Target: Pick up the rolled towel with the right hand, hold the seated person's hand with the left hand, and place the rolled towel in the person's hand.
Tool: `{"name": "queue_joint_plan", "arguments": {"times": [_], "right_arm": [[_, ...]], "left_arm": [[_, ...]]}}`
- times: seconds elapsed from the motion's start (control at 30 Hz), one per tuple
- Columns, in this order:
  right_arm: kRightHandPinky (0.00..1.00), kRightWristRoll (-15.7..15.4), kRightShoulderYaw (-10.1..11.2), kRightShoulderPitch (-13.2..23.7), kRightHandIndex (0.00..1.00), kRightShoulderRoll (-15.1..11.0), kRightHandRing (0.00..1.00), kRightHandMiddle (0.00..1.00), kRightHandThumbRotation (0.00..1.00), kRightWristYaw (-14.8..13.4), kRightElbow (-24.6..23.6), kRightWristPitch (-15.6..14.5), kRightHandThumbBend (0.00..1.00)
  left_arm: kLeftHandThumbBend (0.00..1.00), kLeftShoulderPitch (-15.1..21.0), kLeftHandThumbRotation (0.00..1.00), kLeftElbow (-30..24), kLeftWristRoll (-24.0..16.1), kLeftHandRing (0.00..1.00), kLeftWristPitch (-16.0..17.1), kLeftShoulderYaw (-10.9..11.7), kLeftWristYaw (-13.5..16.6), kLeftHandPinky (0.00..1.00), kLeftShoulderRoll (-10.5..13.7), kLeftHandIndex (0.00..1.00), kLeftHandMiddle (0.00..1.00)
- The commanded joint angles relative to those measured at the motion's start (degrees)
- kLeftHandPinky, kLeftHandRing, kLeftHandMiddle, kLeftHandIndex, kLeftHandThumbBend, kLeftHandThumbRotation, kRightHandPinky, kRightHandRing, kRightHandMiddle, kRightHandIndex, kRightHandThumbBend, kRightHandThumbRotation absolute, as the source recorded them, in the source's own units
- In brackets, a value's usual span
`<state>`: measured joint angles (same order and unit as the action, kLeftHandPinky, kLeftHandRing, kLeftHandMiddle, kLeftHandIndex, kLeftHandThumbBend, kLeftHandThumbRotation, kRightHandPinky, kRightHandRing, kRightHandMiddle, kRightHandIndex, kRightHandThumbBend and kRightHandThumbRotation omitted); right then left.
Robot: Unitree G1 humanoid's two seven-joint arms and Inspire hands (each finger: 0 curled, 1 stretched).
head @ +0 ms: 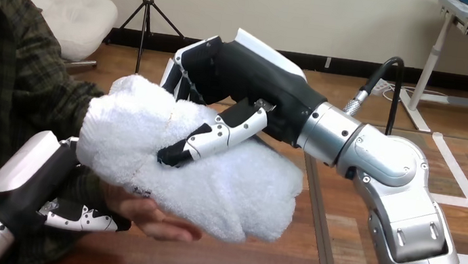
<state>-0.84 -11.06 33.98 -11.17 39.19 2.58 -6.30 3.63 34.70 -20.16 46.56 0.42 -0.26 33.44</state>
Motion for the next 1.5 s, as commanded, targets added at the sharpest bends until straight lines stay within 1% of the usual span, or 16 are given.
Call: {"name": "queue_joint_plan", "arguments": {"times": [0.0,0.23,0.3,0.4,0.5,0.6,1.0,1.27,1.37,1.47], "right_arm": [[0.22,0.4,0.8,3.9,0.40,0.2,0.28,0.35,0.00,-1.9,-0.5,1.2,0.90],[0.29,0.6,0.8,3.9,0.43,-0.1,0.36,0.43,0.00,-1.9,-0.6,0.2,0.93],[0.34,0.5,0.7,3.8,0.47,-0.3,0.41,0.47,0.01,-1.9,-0.8,-0.2,0.94],[0.37,0.2,0.6,3.7,0.49,-0.4,0.45,0.50,0.02,-2.2,-1.4,-0.7,0.94],[0.40,0.6,0.7,3.5,0.52,-0.4,0.47,0.52,0.02,-2.1,-1.5,-1.0,0.95],[0.42,0.8,0.8,3.4,0.54,-0.4,0.50,0.54,0.03,-2.0,-1.3,-0.7,0.95],[0.44,1.2,0.7,3.0,0.57,-1.0,0.52,0.56,0.05,-1.1,-1.3,-1.1,0.93],[0.43,1.5,0.8,2.9,0.57,-1.4,0.52,0.56,0.08,-0.4,-0.9,-0.1,0.91],[0.42,1.8,0.8,2.8,0.57,-1.5,0.52,0.56,0.09,-0.1,-0.7,0.1,0.90],[0.42,1.9,0.8,2.7,0.57,-1.6,0.52,0.56,0.10,0.0,-0.6,0.2,0.89]], "left_arm": [[0.87,1.0,0.16,1.3,0.3,0.41,0.5,-2.4,-1.2,0.33,-1.8,0.51,0.49],[0.86,0.9,0.15,1.2,0.5,0.40,0.6,-2.3,-1.5,0.33,-1.7,0.51,0.49],[0.86,0.9,0.15,1.3,0.6,0.40,0.7,-2.3,-1.5,0.33,-1.7,0.51,0.49],[0.86,0.8,0.16,1.0,0.5,0.40,0.4,-2.2,-1.5,0.33,-1.6,0.51,0.49],[0.86,0.7,0.16,1.2,0.6,0.40,0.7,-2.1,-1.4,0.33,-1.7,0.51,0.49],[0.86,0.7,0.16,1.2,0.7,0.41,0.8,-2.1,-1.4,0.33,-1.6,0.51,0.49],[0.85,0.0,0.15,0.3,1.4,0.41,1.1,-2.0,-1.9,0.34,-1.4,0.51,0.50],[0.84,-0.4,0.16,-0.2,1.8,0.42,0.9,-1.8,-2.2,0.35,-1.4,0.51,0.50],[0.84,-0.4,0.17,0.4,1.4,0.41,1.8,-1.8,-1.8,0.35,-1.4,0.51,0.49],[0.84,-0.4,0.17,0.5,1.3,0.41,1.9,-1.8,-1.8,0.35,-1.3,0.51,0.49]]}}
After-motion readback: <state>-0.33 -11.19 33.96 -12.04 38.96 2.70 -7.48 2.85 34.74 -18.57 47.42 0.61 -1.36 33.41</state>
